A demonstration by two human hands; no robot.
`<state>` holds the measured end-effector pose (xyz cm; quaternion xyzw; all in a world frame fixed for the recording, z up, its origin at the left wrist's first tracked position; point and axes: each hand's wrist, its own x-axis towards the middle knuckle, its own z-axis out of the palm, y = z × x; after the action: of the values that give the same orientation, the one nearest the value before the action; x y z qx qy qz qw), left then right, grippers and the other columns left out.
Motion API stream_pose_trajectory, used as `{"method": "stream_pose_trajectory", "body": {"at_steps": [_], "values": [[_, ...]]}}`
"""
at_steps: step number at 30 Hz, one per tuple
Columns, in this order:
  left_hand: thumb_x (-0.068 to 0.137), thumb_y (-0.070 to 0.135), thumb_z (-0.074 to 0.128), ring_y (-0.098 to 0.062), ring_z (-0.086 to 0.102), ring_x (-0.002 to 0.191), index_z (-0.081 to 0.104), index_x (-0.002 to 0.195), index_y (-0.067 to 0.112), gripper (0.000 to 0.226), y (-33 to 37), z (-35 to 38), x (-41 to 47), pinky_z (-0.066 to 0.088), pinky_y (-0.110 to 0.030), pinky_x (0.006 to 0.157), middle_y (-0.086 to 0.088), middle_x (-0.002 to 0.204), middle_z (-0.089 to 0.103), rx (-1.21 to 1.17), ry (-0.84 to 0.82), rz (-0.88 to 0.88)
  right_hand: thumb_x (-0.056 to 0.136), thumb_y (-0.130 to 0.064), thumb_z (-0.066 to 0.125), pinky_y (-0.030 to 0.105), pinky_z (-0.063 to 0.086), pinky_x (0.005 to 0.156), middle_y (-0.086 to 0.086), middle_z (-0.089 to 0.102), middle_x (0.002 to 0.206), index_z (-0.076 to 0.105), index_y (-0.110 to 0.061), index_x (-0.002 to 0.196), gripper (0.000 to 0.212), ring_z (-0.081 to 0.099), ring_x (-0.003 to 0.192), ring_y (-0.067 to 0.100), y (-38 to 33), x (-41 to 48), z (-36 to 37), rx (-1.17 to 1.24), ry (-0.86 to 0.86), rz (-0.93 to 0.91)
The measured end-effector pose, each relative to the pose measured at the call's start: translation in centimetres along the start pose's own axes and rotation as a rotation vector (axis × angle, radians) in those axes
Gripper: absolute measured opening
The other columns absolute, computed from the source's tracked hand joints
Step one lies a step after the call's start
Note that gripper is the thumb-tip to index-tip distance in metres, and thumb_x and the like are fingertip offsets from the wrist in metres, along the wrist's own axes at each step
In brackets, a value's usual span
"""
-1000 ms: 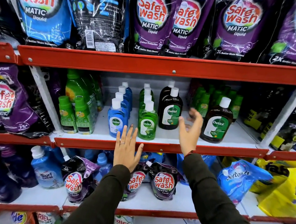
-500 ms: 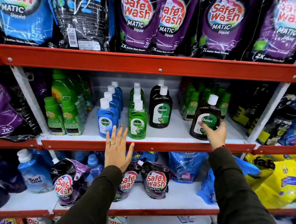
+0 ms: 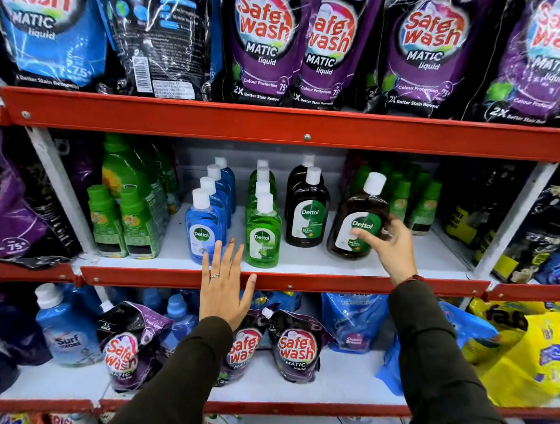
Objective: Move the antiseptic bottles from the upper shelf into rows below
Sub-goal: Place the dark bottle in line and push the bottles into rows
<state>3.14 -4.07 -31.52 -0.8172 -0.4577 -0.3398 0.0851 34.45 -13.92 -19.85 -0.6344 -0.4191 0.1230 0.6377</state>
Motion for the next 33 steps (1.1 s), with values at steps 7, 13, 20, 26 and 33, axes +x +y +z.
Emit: {"method": "stream_pose_trajectory", "body": {"at_steps": [7, 13, 20, 26, 33], "values": [[0.103, 0.050, 0.028, -0.029, 0.009, 0.161, 0.026, 0.162, 0.011, 0.071, -0.1, 0.0, 0.0, 0.003, -0.051, 0.130, -0.011, 0.172, 0.019, 0.018, -0.005, 0.000, 0.072, -0.015, 0.089, 0.016, 0.046, 0.098, -0.002, 0.065, 0.118, 0.061, -0.009, 0.124, 0.060, 0.059, 0.115, 0.012, -1.5, -0.6, 4.3, 0.001, -0.226, -0.019], [0.103, 0.050, 0.029, -0.031, 0.007, 0.161, 0.019, 0.164, 0.013, 0.072, -0.3, 0.2, 0.0, 0.006, -0.053, 0.130, -0.010, 0.173, 0.014, 0.022, -0.024, -0.009, 0.072, -0.011, 0.088, 0.001, 0.042, 0.086, 0.002, 0.065, 0.117, 0.062, -0.009, 0.117, 0.052, 0.056, 0.118, 0.015, -0.8, -1.1, 5.9, -0.013, -0.277, -0.011], [0.103, 0.049, 0.029, -0.031, 0.007, 0.161, 0.019, 0.164, 0.012, 0.072, -0.3, 0.2, 0.0, 0.002, -0.050, 0.130, -0.010, 0.173, 0.013, 0.040, -0.016, -0.004, 0.074, -0.013, 0.087, 0.027, 0.044, 0.102, 0.004, 0.066, 0.121, 0.061, -0.005, 0.125, 0.058, 0.057, 0.121, 0.017, -0.2, -1.5, 6.4, 0.002, -0.285, 0.005], [0.103, 0.048, 0.031, -0.029, 0.008, 0.161, 0.022, 0.163, 0.011, 0.071, 0.2, -0.2, -0.1, -0.005, -0.046, 0.130, -0.011, 0.173, 0.015, -0.004, 0.005, -0.014, 0.077, -0.012, 0.085, -0.001, 0.046, 0.078, 0.007, 0.067, 0.121, 0.059, -0.002, 0.128, 0.058, 0.060, 0.117, 0.017, 0.1, -1.4, 6.4, -0.003, -0.303, -0.023], [0.100, 0.041, 0.044, -0.011, 0.027, 0.151, 0.028, 0.159, 0.021, 0.064, 6.5, -1.7, 0.7, 0.016, -0.045, 0.124, -0.002, 0.166, 0.032, -0.364, 0.152, -0.026, 0.086, -0.019, 0.078, 0.038, 0.043, 0.113, 0.006, 0.049, 0.149, 0.037, -0.017, 0.147, 0.073, 0.049, 0.137, 0.023, 0.4, -2.9, 6.5, 0.103, -0.310, 0.054]]}}
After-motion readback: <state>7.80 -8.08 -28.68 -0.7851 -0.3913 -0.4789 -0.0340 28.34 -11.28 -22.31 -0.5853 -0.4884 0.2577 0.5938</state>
